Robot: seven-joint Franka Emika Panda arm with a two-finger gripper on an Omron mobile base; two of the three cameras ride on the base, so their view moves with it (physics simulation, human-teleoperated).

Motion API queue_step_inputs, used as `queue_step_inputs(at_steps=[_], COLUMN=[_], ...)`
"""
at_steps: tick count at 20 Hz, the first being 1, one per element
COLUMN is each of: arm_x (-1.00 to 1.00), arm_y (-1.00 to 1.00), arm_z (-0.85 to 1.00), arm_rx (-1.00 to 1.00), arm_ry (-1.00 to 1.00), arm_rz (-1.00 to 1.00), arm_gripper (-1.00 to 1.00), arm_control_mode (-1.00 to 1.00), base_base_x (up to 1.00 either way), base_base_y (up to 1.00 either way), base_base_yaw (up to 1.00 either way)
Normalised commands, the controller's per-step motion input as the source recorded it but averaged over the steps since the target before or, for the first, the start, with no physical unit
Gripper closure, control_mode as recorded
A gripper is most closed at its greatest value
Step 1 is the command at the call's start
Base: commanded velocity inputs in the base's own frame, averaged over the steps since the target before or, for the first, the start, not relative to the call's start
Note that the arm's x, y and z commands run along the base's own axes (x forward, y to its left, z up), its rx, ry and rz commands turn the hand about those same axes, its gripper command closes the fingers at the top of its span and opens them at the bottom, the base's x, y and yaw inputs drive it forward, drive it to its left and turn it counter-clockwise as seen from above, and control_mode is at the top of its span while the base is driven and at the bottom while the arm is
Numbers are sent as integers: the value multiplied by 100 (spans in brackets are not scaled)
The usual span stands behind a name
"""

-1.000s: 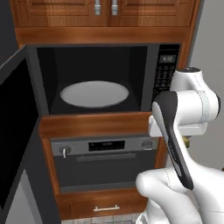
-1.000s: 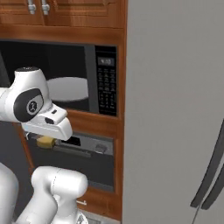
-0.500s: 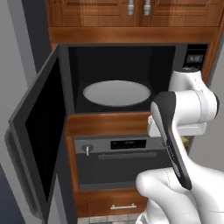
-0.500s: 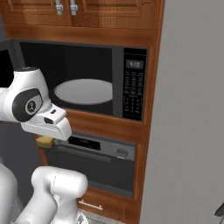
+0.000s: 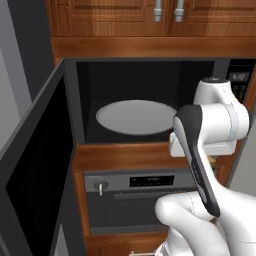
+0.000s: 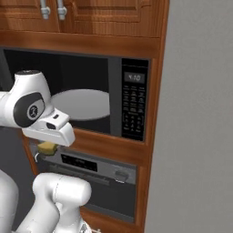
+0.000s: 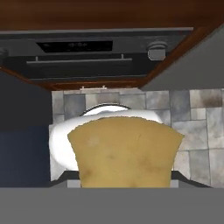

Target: Place the sponge inside the microwave to prepare for sanitizing.

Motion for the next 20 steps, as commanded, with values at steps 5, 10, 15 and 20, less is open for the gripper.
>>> queue_step_inputs(at_steps=[5,10,15,20], arm_x=[0,0,0,0], arm_y=[0,0,0,25], arm_z=[0,0,0,8], arm_rx=[0,0,0,-7], arm_ry=[0,0,0,-24], arm_rz=[0,0,0,0], arm_gripper=[100,100,100,100], arm_control_mode=[100,100,-100,-100], base_base_x=[42,7,0,0], base_base_y=[1,5,1,0], base_base_yaw=[0,0,0,0])
